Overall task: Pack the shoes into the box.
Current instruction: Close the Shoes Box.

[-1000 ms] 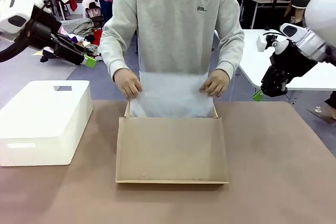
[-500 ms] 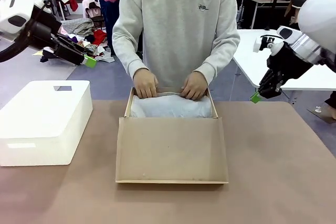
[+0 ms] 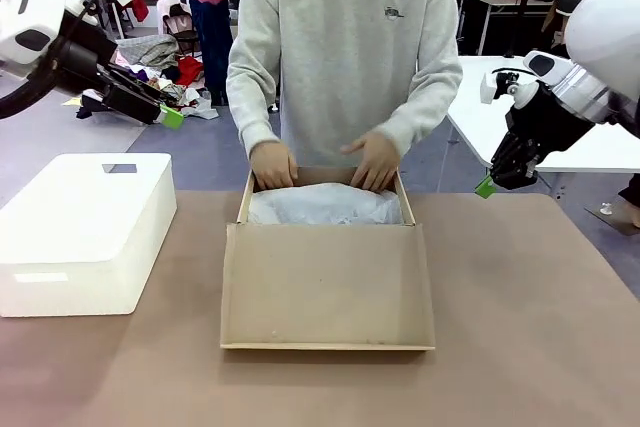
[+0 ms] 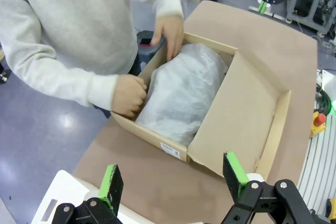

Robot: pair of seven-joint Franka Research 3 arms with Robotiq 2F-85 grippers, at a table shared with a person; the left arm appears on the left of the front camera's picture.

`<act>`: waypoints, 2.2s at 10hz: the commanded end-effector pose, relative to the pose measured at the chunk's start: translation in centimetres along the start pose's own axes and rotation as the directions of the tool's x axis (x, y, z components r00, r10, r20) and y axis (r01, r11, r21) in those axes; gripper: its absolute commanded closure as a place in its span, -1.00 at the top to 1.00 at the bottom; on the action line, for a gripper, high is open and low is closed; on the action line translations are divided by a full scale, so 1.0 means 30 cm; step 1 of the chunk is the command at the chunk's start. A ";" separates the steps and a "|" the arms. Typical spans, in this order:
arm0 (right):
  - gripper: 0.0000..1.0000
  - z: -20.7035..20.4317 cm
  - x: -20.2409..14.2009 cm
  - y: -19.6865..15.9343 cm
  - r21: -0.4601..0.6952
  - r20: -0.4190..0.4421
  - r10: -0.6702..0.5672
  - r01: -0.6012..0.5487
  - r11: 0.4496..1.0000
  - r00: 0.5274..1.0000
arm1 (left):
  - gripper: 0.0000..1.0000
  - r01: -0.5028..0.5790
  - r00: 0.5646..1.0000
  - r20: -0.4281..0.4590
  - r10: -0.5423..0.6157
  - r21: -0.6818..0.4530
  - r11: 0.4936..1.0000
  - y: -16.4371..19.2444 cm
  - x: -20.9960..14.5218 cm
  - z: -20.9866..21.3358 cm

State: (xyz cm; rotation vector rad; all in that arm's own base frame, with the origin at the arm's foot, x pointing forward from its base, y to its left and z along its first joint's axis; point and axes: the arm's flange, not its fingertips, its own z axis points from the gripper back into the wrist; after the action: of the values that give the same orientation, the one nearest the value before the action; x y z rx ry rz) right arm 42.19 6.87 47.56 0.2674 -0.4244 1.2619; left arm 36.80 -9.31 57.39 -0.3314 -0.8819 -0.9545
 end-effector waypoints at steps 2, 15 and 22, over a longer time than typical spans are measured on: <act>-1.00 -0.023 -0.007 -0.031 0.019 0.027 0.031 -0.032 0.999 0.999 | 1.00 0.006 1.000 0.013 -0.006 -0.013 1.000 0.005 -0.005 -0.003; -1.00 -0.370 -0.105 -0.082 0.091 0.269 0.317 -0.351 0.932 0.910 | 1.00 0.006 1.000 0.013 -0.006 -0.013 1.000 0.005 -0.005 -0.003; -1.00 -0.413 -0.117 -0.067 0.138 0.235 0.280 -0.317 0.938 0.931 | 1.00 0.006 1.000 0.013 -0.006 -0.013 1.000 0.005 -0.005 -0.003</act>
State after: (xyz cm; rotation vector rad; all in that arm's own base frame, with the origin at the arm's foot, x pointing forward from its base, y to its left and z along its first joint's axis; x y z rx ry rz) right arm 45.28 8.44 34.74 0.5077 -0.5384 1.5805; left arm 36.80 -9.31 57.39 -0.3314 -0.8818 -0.9544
